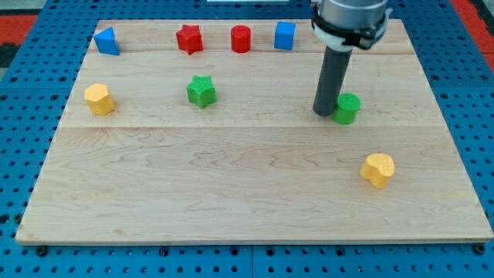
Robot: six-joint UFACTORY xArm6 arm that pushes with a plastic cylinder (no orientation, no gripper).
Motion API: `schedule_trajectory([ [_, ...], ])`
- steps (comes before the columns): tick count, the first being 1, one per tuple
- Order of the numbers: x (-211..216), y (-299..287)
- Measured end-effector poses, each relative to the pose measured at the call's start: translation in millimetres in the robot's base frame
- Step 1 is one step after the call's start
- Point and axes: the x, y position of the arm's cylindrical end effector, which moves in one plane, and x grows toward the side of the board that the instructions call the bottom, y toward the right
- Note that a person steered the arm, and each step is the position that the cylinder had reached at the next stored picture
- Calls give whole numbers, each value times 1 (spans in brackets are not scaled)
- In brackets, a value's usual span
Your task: Push the green circle closer to the heart
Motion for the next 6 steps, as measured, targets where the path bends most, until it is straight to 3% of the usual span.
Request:
schedule_trajectory([
  [1, -12, 14],
  [2, 47, 51],
  [3, 29, 47],
  [4, 7, 29],
  [5, -70, -19],
  [6, -114, -89],
])
